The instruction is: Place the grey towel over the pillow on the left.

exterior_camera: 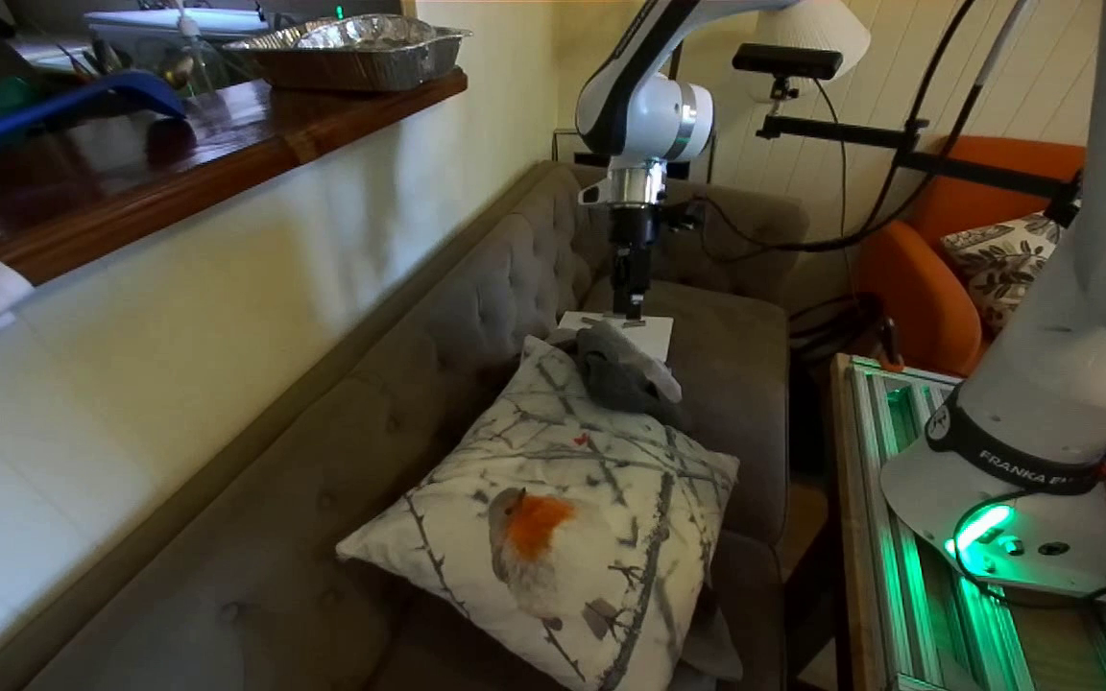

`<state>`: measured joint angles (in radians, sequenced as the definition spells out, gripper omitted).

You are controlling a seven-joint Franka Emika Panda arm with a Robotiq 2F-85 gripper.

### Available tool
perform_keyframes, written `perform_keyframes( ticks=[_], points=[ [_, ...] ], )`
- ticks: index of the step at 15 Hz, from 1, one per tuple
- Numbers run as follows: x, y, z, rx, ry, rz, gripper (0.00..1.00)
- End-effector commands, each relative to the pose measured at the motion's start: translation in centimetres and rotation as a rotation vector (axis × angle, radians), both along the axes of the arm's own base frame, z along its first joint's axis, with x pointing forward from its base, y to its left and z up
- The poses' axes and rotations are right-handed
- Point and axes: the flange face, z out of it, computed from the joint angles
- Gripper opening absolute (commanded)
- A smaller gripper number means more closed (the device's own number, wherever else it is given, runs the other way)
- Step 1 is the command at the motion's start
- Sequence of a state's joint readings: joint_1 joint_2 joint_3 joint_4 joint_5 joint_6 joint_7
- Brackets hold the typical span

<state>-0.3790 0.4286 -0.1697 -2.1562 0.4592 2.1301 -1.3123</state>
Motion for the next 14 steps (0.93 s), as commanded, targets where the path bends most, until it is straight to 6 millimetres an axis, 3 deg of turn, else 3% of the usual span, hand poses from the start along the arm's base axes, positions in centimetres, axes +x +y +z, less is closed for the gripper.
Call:
perform_keyframes(
  ticks=[1,8,14],
  points=[
    [2.1,-2.0,-4.4,-0.039,-0.030,-0.197,1.00],
    [5.8,-3.7,-10.3,-0.151,-0.100,-0.541,1.00],
    [5.4,-5.4,-12.9,-0.310,0.040,-0.788,1.00]
  ],
)
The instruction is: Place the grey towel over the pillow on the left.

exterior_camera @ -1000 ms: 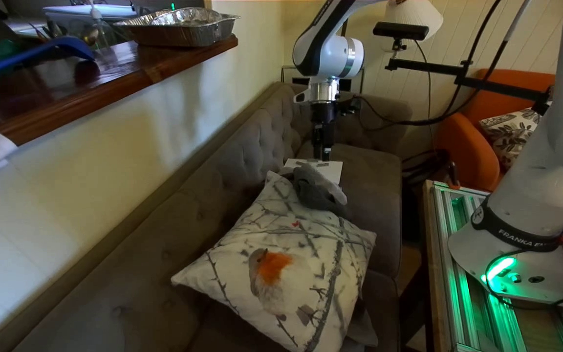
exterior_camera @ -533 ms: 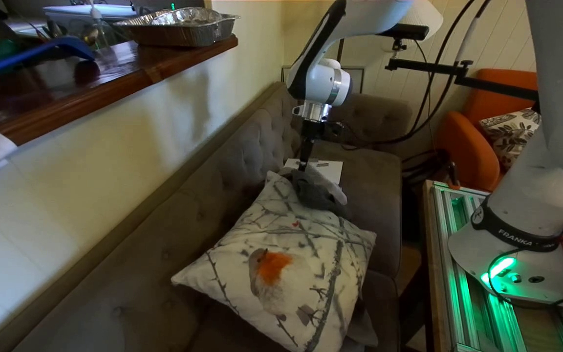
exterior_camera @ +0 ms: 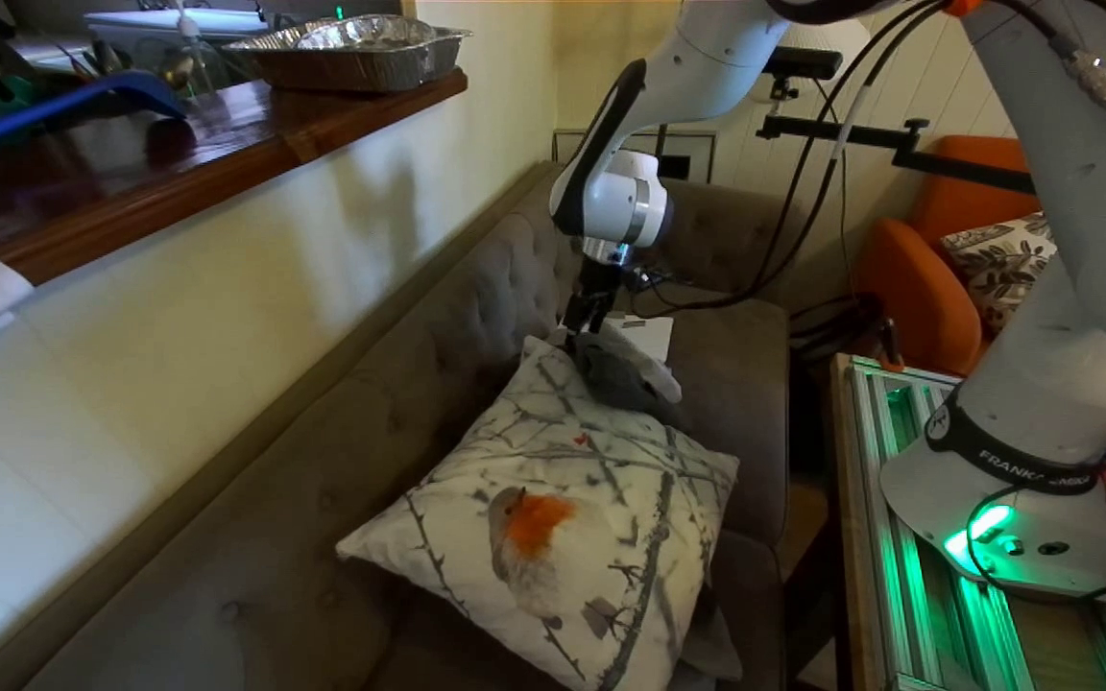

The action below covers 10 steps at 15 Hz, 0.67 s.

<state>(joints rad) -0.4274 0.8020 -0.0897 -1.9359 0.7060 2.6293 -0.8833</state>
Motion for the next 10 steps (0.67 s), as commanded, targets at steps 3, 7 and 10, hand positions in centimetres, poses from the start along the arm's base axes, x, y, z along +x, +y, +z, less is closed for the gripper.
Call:
perform_keyframes(
  ticks=[3,7,10],
  points=[
    [0.0,0.1,-2.0,0.043,0.194,-0.224,0.74],
    [0.7,1.9,-1.2,0.253,0.294,-0.254,0.45],
    [1.1,2.8,-0.7,0.397,0.339,-0.269,0.24]
  ],
)
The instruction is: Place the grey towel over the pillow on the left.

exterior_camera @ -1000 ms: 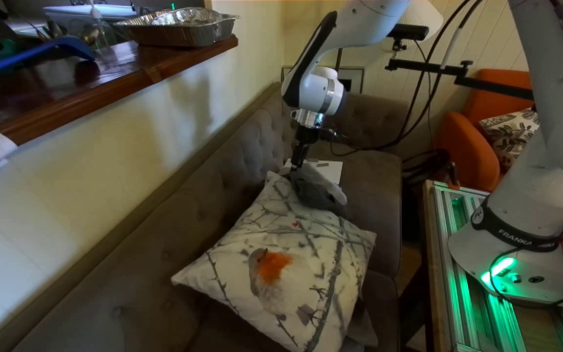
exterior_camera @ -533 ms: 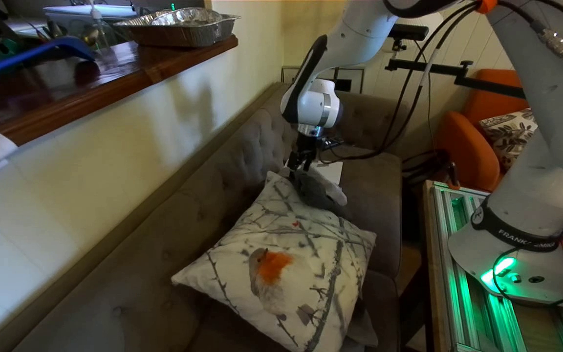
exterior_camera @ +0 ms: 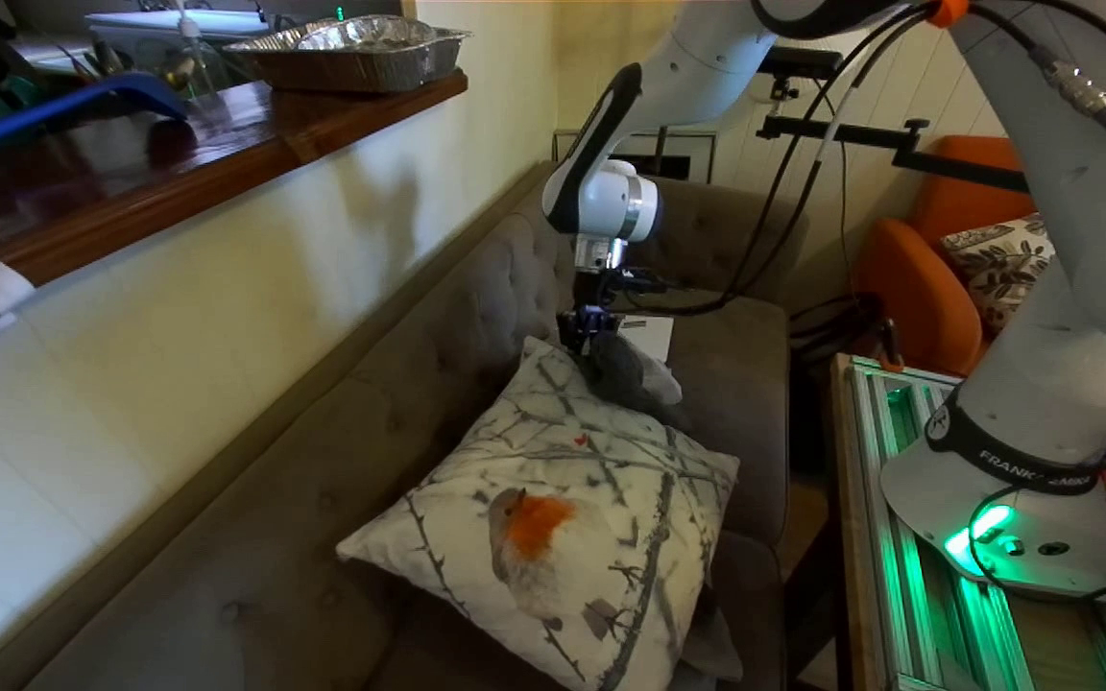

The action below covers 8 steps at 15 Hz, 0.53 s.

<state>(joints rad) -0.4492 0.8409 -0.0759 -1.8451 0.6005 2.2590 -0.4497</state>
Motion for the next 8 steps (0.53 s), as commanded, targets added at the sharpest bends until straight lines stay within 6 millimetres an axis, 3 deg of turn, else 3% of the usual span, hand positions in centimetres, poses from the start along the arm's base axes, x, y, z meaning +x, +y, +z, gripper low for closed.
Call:
perform_keyframes(
  ticks=[1,3,8],
  points=[
    [0.6,0.1,1.1,0.160,0.041,-0.043,0.16],
    [0.4,-0.3,1.8,0.178,0.046,-0.055,0.02],
    [-0.7,-3.3,6.2,0.039,-0.066,-0.150,0.00]
  ],
)
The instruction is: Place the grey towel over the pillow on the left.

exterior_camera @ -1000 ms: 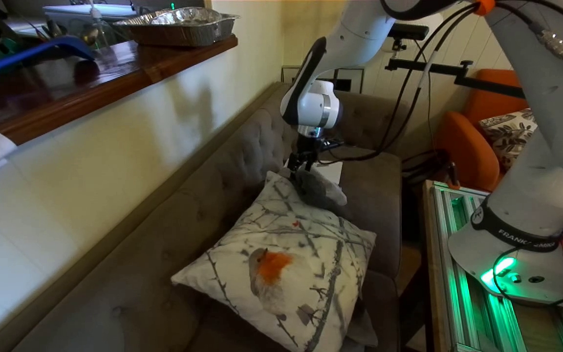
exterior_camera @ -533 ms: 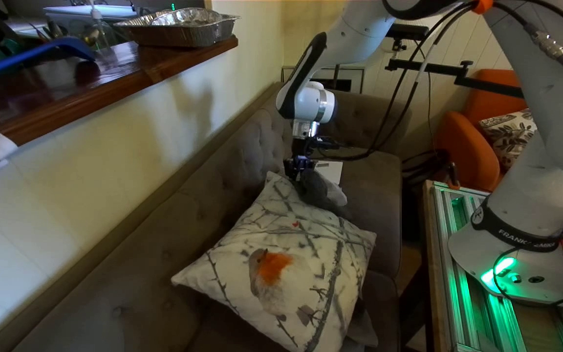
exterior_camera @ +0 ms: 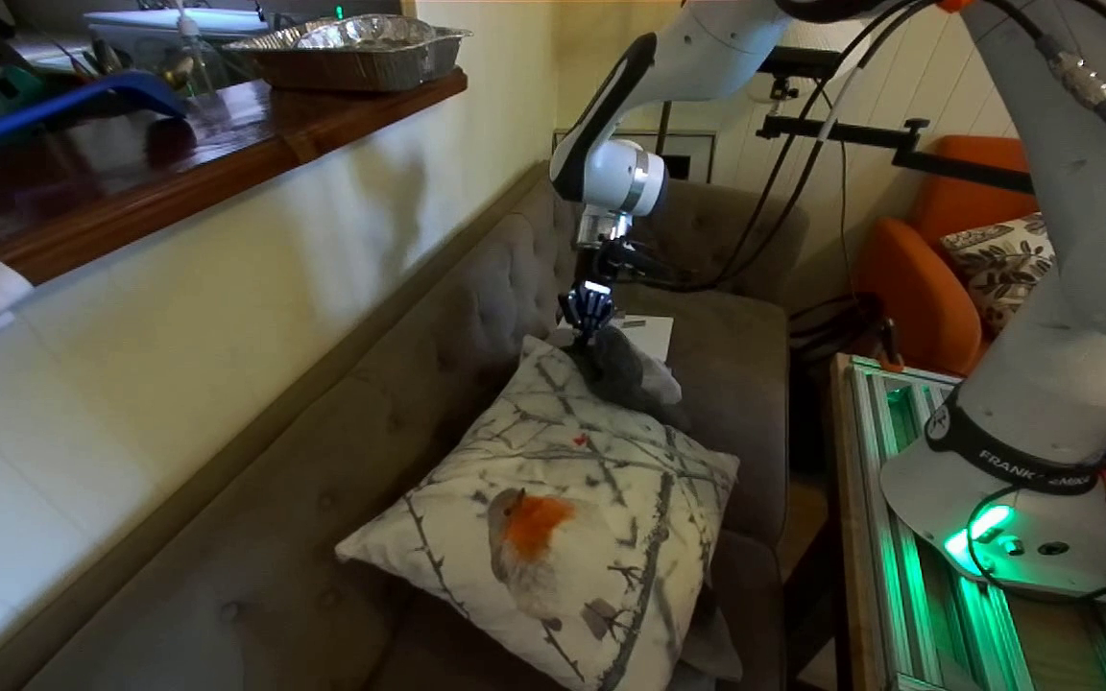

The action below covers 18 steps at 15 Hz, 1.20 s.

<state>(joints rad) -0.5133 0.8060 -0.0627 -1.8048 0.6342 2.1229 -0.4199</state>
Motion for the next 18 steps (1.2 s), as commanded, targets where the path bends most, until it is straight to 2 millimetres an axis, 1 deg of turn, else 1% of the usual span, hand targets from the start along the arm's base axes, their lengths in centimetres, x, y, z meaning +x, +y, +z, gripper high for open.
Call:
perform_keyframes(
  ticks=[1,4,6,8,10,12,16,18],
  points=[
    [-1.2,-1.8,5.0,-0.090,-0.097,-0.087,0.00],
    [-2.0,-1.3,9.8,-0.140,-0.241,-0.015,0.00],
    [-3.0,0.5,12.9,-0.145,-0.313,0.093,0.00],
    [-3.9,2.5,15.5,-0.132,-0.373,0.196,0.00],
    [-4.5,5.0,17.3,-0.113,-0.420,0.300,0.00],
    [-5.0,7.8,18.7,-0.077,-0.461,0.401,0.00],
    [-5.1,13.5,20.4,-0.009,-0.521,0.613,0.00],
    [-4.6,16.1,20.6,0.028,-0.538,0.715,0.00]
  ],
)
